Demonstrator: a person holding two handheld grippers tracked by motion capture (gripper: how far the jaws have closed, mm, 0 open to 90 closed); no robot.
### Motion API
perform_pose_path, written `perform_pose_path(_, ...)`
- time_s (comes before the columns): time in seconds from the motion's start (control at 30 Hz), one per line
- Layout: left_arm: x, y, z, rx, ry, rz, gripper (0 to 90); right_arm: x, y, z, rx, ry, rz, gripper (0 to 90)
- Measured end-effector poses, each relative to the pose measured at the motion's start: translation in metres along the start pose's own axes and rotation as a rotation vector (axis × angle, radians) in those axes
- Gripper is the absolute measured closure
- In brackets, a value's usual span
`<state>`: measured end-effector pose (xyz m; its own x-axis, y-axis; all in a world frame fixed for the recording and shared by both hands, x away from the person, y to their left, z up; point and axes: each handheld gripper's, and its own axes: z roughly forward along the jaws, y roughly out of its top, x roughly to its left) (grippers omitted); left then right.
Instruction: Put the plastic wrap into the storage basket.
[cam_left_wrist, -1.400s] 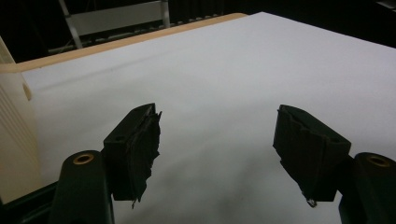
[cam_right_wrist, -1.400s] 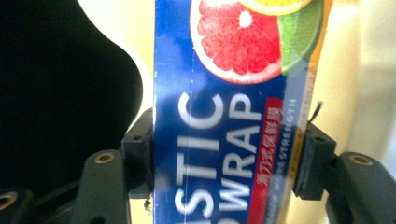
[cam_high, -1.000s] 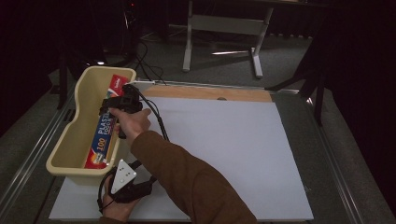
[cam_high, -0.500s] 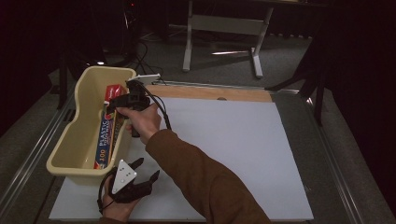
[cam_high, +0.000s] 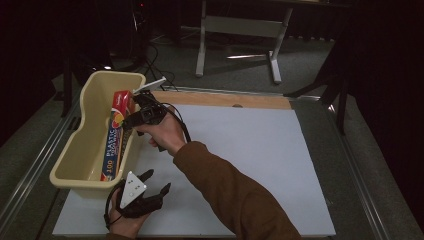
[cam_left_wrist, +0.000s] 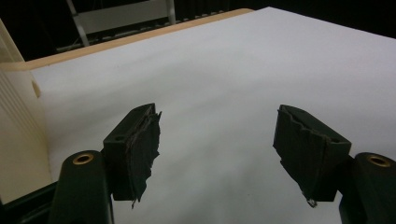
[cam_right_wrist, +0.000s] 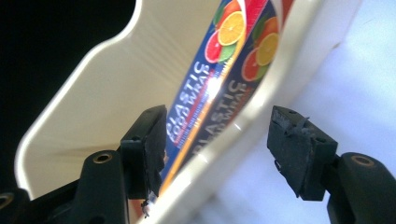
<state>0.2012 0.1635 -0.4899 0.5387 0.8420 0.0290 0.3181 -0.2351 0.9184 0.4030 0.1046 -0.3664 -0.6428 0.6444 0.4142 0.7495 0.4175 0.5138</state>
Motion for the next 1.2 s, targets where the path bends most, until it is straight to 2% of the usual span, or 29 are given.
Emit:
perform_pose_path(0.13, 0.0, 0.0, 0.0, 0.002, 0.005, 0.003, 31.0, -0.002, -0.008, -0.012, -0.04, -0.047, -0.098, 37.5)
perform_pose_path(0.23, -0.001, 0.0, -0.001, 0.006, 0.008, 0.007, 31.0, -0.009, -0.015, -0.022, -0.062, -0.013, -0.127, 42.6)
perform_pose_path(0.3, -0.001, -0.001, -0.001, 0.006, 0.008, 0.008, 31.0, -0.013, -0.023, -0.029, -0.082, -0.043, -0.195, 44.6)
perform_pose_path(0.33, -0.001, -0.001, -0.001, 0.007, 0.01, 0.01, 31.0, -0.015, -0.026, -0.032, -0.089, -0.059, -0.211, 44.8)
perform_pose_path(0.47, -0.002, -0.002, -0.003, 0.009, 0.015, 0.009, 31.0, -0.026, -0.038, -0.047, -0.11, -0.051, -0.232, 42.6)
perform_pose_path(0.6, -0.001, -0.002, -0.004, 0.012, 0.019, 0.011, 31.0, -0.048, -0.067, -0.073, -0.128, -0.076, -0.308, 40.0)
perform_pose_path(0.73, -0.001, -0.002, -0.002, 0.014, 0.02, 0.006, 30.9, -0.077, -0.099, -0.093, -0.141, -0.116, -0.341, 38.3)
perform_pose_path(1.0, -0.004, -0.002, 0.002, 0.031, 0.017, 0.018, 30.7, -0.122, -0.165, -0.125, -0.197, -0.193, -0.372, 30.0)
perform_pose_path(1.2, -0.004, -0.003, 0.003, 0.035, 0.018, 0.01, 30.3, -0.142, -0.214, -0.146, -0.259, -0.281, -0.395, 24.7)
